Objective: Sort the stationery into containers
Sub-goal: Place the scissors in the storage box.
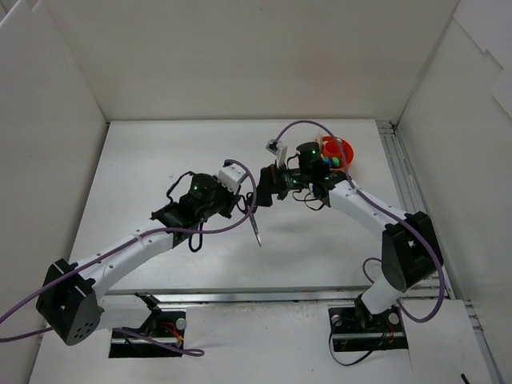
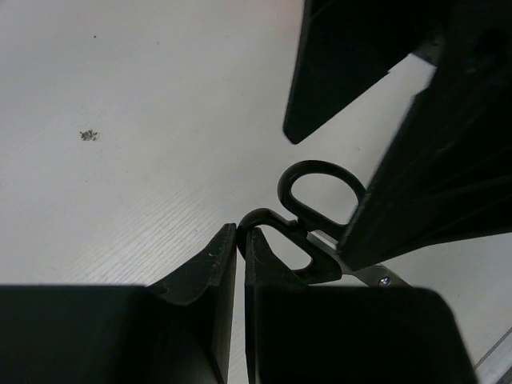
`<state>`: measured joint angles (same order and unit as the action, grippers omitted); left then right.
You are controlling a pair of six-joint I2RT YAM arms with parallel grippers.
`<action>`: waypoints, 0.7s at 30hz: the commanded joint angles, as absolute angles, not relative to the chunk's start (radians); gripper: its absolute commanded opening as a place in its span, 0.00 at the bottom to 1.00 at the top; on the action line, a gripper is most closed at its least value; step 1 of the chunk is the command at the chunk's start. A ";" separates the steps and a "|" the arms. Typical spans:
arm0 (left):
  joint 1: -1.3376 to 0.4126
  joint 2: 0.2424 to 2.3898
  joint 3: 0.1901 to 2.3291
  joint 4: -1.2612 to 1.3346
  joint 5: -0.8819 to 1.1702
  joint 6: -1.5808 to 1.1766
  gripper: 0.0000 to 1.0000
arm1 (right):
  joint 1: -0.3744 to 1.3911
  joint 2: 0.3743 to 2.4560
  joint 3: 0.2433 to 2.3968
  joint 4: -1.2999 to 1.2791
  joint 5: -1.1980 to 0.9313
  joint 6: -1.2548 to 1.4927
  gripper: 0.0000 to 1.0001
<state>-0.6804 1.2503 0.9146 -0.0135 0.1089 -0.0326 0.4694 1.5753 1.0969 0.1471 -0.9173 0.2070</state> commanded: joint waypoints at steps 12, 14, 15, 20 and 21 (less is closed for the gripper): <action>-0.703 1.213 0.986 0.078 0.120 0.038 0.00 | 0.563 1.674 1.252 0.198 -0.930 0.238 0.16; -0.703 1.210 0.988 0.081 0.118 0.038 0.00 | 0.561 1.671 1.264 0.154 -0.895 0.219 0.00; -0.703 1.210 0.991 0.081 0.118 0.037 0.01 | 0.564 1.660 1.266 0.146 -0.881 0.213 0.00; -0.703 1.174 0.996 0.069 0.110 0.023 0.56 | 0.543 1.617 1.266 0.133 -0.792 0.176 0.00; -0.703 1.166 0.993 0.068 0.106 0.020 0.70 | 0.532 1.597 1.267 0.133 -0.775 0.173 0.00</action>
